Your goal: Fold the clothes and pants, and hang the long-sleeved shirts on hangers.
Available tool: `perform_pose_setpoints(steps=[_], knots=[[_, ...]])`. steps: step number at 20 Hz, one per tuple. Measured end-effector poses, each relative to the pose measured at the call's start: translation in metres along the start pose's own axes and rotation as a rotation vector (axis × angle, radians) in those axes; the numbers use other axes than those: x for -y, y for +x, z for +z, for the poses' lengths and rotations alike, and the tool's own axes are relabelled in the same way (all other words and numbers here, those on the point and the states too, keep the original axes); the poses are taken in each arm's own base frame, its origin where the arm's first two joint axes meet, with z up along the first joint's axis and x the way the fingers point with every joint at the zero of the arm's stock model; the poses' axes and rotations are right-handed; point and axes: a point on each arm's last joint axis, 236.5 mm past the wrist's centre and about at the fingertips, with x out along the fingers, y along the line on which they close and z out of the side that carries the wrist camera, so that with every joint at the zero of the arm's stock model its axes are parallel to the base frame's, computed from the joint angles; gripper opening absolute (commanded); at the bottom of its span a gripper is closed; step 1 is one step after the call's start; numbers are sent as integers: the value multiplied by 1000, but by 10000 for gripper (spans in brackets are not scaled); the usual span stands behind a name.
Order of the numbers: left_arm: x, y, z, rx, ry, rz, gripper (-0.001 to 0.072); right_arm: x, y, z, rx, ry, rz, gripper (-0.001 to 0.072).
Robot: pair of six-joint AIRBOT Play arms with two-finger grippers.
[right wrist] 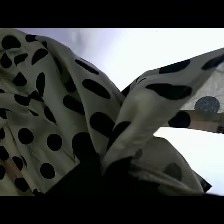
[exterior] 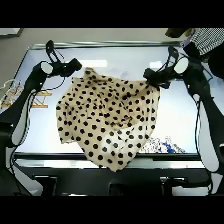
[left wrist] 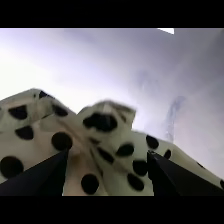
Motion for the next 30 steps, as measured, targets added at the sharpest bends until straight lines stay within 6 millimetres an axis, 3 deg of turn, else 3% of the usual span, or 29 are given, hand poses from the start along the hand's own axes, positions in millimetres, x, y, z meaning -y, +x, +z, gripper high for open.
perform_pose_setpoints(steps=[3, 6, 9, 12, 15, 18, 21, 26, 27, 28, 29, 30], knots=[[-13, -48, 4, -72, -5, 42, 572, 6, 5, -9, -40, -16, -18, 28], [-47, -109, -21, -170, -21, 145, 573, 9, 1, -17, -74, -43, -34, 28], [-71, -165, -97, -290, -90, 204, 613, 10, -6, -25, -103, -67, -44, 28], [-71, -199, -201, -401, -220, 169, 611, 12, -9, -32, -132, -78, -52, 28], [-65, -214, -290, -496, -349, 122, 608, 14, -11, -37, -156, -85, -60, 28], [-56, -218, -353, -588, -407, 89, 607, 15, -13, -42, -179, -94, -64, 28], [-44, -214, -385, -635, -415, 65, 607, 16, -14, -48, -202, -98, -70, 28], [-34, -198, -417, -685, -436, 68, 589, 18, -15, -53, -225, -101, -75, 28], [-32, -194, -421, -689, -443, 70, 467, 18, -15, -54, -231, -101, -76, 28], [-31, -190, -424, -690, -455, 74, 178, 19, -16, -55, -235, -101, -77, 28], [-30, -187, -426, -689, -465, 73, 26, 19, -16, -57, -243, -100, -79, 28], [-26, -184, -426, -687, -461, 61, 25, 19, -16, -59, -251, -100, -78, 28]])
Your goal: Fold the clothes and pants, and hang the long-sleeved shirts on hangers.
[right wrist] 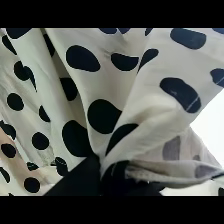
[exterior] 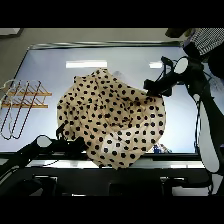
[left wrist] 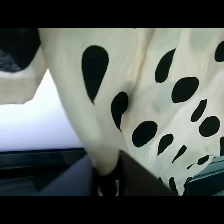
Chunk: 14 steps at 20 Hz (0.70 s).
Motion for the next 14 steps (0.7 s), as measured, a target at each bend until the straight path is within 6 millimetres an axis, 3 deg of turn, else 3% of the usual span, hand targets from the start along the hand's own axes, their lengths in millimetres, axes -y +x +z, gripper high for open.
perform_pose_setpoints(steps=[3, 6, 8, 10, 12, 14], knots=[[33, -9, 16, 42, 86, -70, 22, -8, -4, -2, -5, 7, 32, 27], [96, -54, 59, 169, 242, -140, 22, -24, -30, 26, 136, 25, 83, 27], [147, -108, 90, 289, 381, -166, 23, -34, -70, 61, 308, 64, 119, 27], [204, -183, 113, 447, 520, -199, 23, -44, -128, 93, 497, 102, 167, 27], [256, -266, 120, 623, 636, -240, 24, -52, -202, 111, 685, 118, 219, 27], [297, -351, 107, 805, 738, -290, 25, -62, -276, 106, 840, 106, 262, 27]])
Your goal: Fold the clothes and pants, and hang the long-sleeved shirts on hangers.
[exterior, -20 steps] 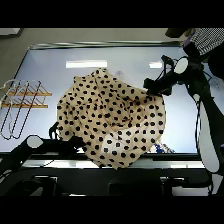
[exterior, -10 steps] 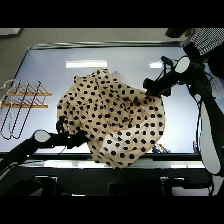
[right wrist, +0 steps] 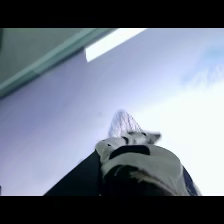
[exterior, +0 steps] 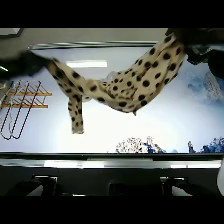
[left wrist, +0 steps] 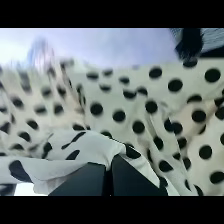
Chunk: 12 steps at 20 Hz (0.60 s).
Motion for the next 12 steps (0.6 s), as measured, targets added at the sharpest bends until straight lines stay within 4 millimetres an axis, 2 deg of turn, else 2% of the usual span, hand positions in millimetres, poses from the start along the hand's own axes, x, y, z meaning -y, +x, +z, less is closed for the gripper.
perform_pose_setpoints(steps=[2, 4, 6, 8, 10, 12], knots=[[36, -55, 57, 172, 105, -14, 25, -31, -63, 31, 123, -24, 55, 28], [64, -108, 86, 301, 189, -10, 24, -56, -128, 44, 209, -59, 98, 28], [84, -153, 97, 395, 254, 7, 25, -77, -198, 44, 284, -99, 134, 28], [100, -193, 99, 469, 296, 17, 25, -92, -257, 38, 352, -145, 165, 28], [108, -223, 98, 521, 306, 35, 25, -102, -305, 31, 415, -176, 187, 28], [113, -239, 95, 544, 290, 37, 25, -108, -338, 25, 463, -193, 208, 28]])
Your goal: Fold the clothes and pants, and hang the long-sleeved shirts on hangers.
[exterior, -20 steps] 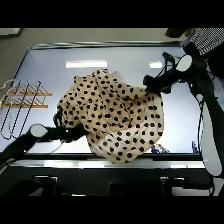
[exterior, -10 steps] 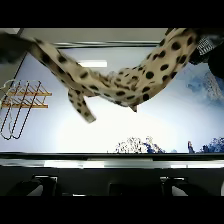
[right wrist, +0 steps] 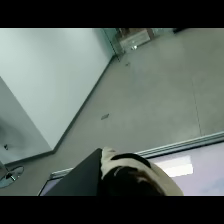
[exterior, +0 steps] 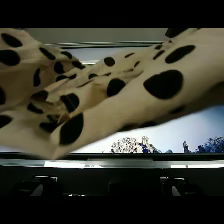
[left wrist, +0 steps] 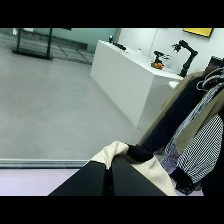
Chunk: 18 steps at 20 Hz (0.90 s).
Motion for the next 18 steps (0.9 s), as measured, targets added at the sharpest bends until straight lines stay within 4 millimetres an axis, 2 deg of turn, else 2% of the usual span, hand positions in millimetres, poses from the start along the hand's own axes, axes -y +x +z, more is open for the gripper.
perform_pose_setpoints(steps=[2, 4, 6, 8, 10, 13, 16, 18], knots=[[-4, -2, -2, -6, -34, 16, 25, -3, -11, 2, 10, 24, 2, 28], [-15, 12, -19, -54, -82, 41, 25, 0, -5, -1, -4, 67, -5, 28], [-34, 39, -50, -140, -142, 77, 26, 13, 18, -17, -71, 133, -42, 28], [-60, 76, -97, -264, -193, 120, 25, 36, 55, -45, -179, 203, -105, 29], [-88, 118, -159, -414, -242, 164, 25, 71, 102, -91, -336, 261, -198, 29], [-128, 175, -271, -662, -313, 232, 26, 126, 175, -186, -606, 307, -330, 29], [-161, 214, -394, -892, -401, 289, 26, 178, 246, -305, -845, 305, -405, 29], [-177, 224, -465, -1013, -469, 321, 26, 206, 281, -383, -947, 298, -427, 29]])
